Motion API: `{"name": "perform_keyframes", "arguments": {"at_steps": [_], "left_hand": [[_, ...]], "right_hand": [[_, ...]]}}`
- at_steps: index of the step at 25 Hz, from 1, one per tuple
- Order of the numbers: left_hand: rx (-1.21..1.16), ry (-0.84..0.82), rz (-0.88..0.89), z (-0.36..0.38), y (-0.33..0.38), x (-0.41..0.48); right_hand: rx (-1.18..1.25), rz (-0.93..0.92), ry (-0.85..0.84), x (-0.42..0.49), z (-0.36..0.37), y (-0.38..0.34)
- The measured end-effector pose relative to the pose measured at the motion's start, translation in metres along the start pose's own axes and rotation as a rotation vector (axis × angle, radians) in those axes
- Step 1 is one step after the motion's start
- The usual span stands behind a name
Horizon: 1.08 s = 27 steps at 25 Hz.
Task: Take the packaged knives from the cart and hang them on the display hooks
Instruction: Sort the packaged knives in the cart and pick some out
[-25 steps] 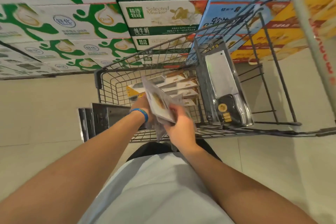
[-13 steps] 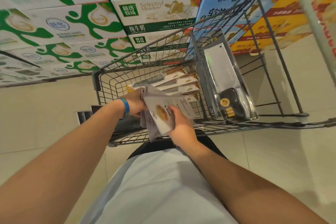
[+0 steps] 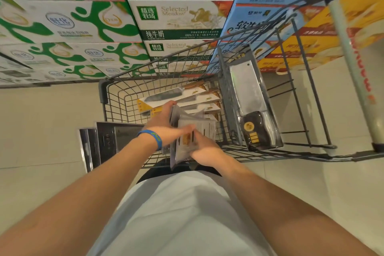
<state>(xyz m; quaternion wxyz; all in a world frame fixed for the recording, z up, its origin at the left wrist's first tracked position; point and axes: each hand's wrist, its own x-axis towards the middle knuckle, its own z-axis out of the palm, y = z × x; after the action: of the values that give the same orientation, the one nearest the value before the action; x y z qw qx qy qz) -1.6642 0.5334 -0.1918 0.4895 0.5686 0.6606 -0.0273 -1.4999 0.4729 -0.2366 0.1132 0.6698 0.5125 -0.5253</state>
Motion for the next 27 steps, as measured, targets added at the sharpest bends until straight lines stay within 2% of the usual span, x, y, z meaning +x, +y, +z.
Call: {"name": "perform_keyframes", "arguments": {"at_steps": [3,5,9,10,12,13,14,15,16,17,19,22,25,27], "left_hand": [[0.218,0.156,-0.056,0.020,0.005,0.001],[0.256,0.163,-0.045,0.026,0.008,0.005],[0.258,0.166,-0.046,0.026,0.010,0.015],[0.277,0.173,-0.043,0.025,0.010,0.016],[0.292,0.179,-0.036,0.024,0.008,0.017],[0.292,0.181,-0.033,0.023,0.007,0.017],[0.294,0.184,-0.030,0.023,0.006,0.017],[0.297,0.189,-0.027,0.024,0.006,0.017],[0.299,0.195,-0.025,0.025,0.006,0.017],[0.300,0.201,-0.025,0.026,0.005,0.016],[0.298,0.206,-0.026,0.027,0.004,0.017],[0.289,0.209,-0.031,0.027,0.002,0.017],[0.270,0.200,-0.029,0.027,0.001,0.016],[0.269,0.194,-0.025,0.025,0.000,0.016]], "right_hand": [[0.226,0.034,0.057,-0.016,-0.009,-0.019],[0.313,-0.092,0.194,-0.036,-0.019,-0.037],[0.249,-0.527,0.794,-0.069,-0.066,-0.056],[0.278,-0.542,0.903,-0.066,-0.085,-0.051],[0.334,-0.320,0.998,-0.045,-0.131,-0.027],[0.284,-0.130,0.955,-0.028,-0.153,-0.006],[0.178,0.053,0.838,-0.012,-0.169,0.019],[0.065,0.172,0.694,0.002,-0.178,0.041],[-0.042,0.214,0.574,0.012,-0.180,0.060],[-0.124,0.206,0.505,0.022,-0.177,0.074],[-0.203,0.169,0.514,0.036,-0.170,0.088],[-0.060,0.215,0.654,0.048,-0.178,0.088],[-0.034,0.149,0.507,0.043,-0.198,0.076],[-0.040,0.104,0.557,0.029,-0.200,0.069]]}}
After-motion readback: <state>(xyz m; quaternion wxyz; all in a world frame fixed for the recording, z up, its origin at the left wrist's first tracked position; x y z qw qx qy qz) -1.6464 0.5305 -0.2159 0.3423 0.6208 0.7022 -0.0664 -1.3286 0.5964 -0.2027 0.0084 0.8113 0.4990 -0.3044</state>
